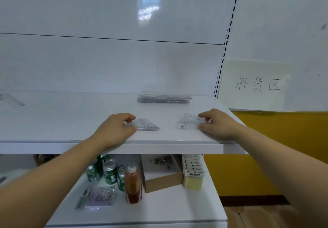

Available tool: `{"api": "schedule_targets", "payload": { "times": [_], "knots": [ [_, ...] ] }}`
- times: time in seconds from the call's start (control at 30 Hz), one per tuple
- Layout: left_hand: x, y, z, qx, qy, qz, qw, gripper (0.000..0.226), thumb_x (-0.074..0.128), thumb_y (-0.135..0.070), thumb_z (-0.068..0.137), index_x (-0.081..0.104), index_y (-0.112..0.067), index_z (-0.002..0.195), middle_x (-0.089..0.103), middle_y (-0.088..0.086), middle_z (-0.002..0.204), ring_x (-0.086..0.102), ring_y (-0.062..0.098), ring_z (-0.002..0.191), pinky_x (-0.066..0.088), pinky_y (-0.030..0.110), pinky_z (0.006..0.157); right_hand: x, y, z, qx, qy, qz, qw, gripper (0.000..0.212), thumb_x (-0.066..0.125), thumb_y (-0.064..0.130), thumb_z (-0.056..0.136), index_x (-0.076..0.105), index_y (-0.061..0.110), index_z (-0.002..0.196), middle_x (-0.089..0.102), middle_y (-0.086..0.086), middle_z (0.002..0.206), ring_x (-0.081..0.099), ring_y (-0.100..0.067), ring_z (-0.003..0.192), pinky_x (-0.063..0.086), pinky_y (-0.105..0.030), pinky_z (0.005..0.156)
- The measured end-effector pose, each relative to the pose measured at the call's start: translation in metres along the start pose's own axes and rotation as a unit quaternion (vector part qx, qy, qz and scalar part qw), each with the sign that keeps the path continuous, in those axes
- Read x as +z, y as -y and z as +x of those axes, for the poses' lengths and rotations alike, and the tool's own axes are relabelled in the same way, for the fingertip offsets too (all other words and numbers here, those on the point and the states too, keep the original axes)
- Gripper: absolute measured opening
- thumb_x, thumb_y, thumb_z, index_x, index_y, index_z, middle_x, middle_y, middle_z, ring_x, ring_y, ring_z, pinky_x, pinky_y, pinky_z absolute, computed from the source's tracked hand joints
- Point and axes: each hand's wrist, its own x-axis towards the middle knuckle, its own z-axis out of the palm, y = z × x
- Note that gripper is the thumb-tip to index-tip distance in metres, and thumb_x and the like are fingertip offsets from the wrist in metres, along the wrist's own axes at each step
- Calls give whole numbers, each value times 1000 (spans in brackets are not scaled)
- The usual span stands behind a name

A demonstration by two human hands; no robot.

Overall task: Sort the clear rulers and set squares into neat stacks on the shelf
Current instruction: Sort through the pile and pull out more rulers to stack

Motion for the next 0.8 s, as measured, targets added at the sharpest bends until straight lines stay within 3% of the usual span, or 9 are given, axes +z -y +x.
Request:
{"api": "schedule_targets", "payload": {
  "times": [0.13,0.3,0.4,0.53,0.67,0.8],
  "knots": [
    [2,-6,-6,-11,-21,44,999,48,56,-41,86,49,-28,132,55,-5,129,49,16,112,41,36,97,2,-1,-2,22,8,12,1000,53,54,45,86,49,26,135,46,1,134,44,-19,121,36,-36,103],
    [4,-12,-7,-11,-13,186,982,66,40,-63,86,38,-27,141,37,-5,149,35,19,134,27,41,109,2,-3,-10,39,3,-46,998,73,46,66,84,33,27,145,31,0,150,31,-23,135,29,-43,110],
    [5,-13,-5,-41,26,194,980,73,34,-68,87,31,-24,145,28,-4,154,28,19,139,19,43,114,2,-13,-20,44,50,-76,995,83,36,72,85,23,21,149,25,-2,155,27,-24,139,27,-42,112],
    [3,-18,-4,-41,63,203,976,73,32,-66,89,28,-20,147,26,-3,154,28,20,139,21,42,113,9,-21,-22,42,67,-120,990,88,23,77,83,22,19,149,24,-3,155,25,-23,140,25,-44,114],
    [-5,-14,1,-53,93,150,983,82,40,-70,84,28,-18,146,30,2,153,33,22,137,28,38,111,2,-16,-17,53,83,-95,991,91,32,77,81,21,17,149,26,-5,154,29,-26,138,28,-46,111],
    [-25,7,6,-55,128,129,982,83,43,-66,85,21,-18,149,20,2,157,24,20,142,20,35,115,-6,13,1,54,81,-90,991,95,32,79,80,13,19,152,16,-5,159,20,-26,144,20,-47,116]
  ]
}}
